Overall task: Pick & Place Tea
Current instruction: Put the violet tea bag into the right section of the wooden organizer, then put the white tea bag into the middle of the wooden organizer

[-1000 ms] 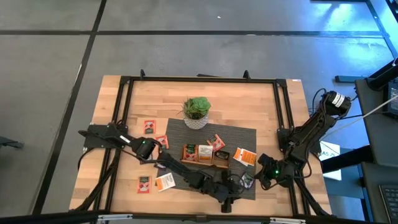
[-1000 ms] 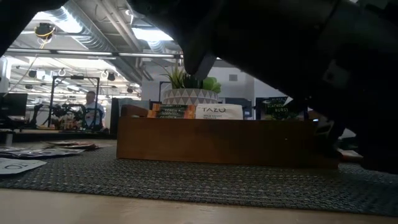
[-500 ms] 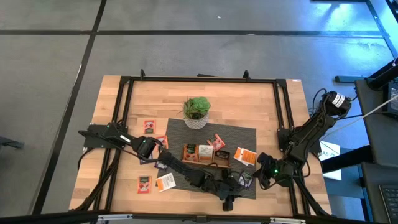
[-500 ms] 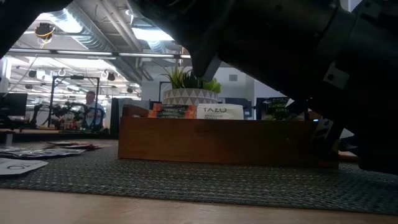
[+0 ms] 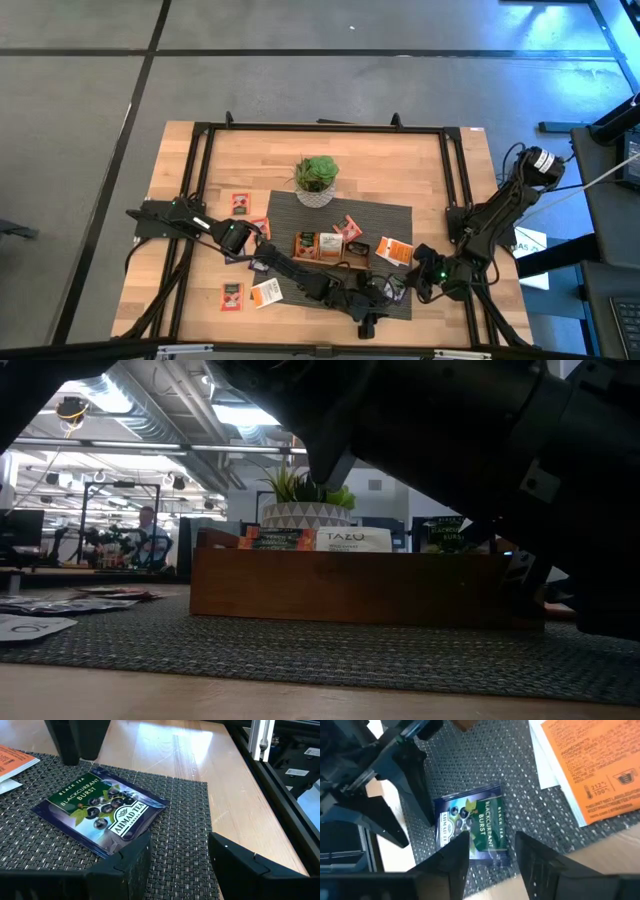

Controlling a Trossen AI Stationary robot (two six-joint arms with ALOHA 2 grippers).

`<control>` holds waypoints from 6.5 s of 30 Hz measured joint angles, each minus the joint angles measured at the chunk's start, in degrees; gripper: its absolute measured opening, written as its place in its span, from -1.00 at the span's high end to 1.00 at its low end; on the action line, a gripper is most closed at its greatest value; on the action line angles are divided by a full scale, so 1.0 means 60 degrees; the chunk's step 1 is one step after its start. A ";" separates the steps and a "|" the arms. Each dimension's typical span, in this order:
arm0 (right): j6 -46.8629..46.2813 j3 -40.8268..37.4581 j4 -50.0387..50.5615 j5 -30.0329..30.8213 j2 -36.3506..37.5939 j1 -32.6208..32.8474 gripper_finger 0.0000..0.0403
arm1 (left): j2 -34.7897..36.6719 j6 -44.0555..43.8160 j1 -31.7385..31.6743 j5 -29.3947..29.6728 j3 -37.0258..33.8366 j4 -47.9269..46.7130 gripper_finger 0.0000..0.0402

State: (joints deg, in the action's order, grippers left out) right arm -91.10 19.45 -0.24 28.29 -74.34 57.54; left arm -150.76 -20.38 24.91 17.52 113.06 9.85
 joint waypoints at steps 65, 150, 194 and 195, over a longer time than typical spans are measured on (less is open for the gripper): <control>0.5027 0.2907 0.0260 -0.0198 -0.0431 -0.1261 0.98 | 0.5201 0.0781 0.1209 0.0407 -0.3456 -0.2009 0.05; 0.6690 0.5114 0.7149 -0.1947 -0.1874 -0.3089 0.33 | 0.7396 -0.1259 0.3156 0.3531 -0.8164 0.1410 0.05; 0.6476 0.7473 0.9664 -0.0334 -0.5899 -0.2199 0.24 | 0.6991 -0.1260 0.2602 0.3150 -0.8164 0.1089 0.06; 0.6467 0.7476 0.9649 -0.0487 -0.5932 -0.2204 0.24 | 0.6991 -0.1257 0.2576 0.3148 -0.8164 0.1086 0.06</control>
State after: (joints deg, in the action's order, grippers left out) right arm -52.30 64.31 57.65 25.37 -109.93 44.31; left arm -108.81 -27.92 40.36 36.40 64.07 16.37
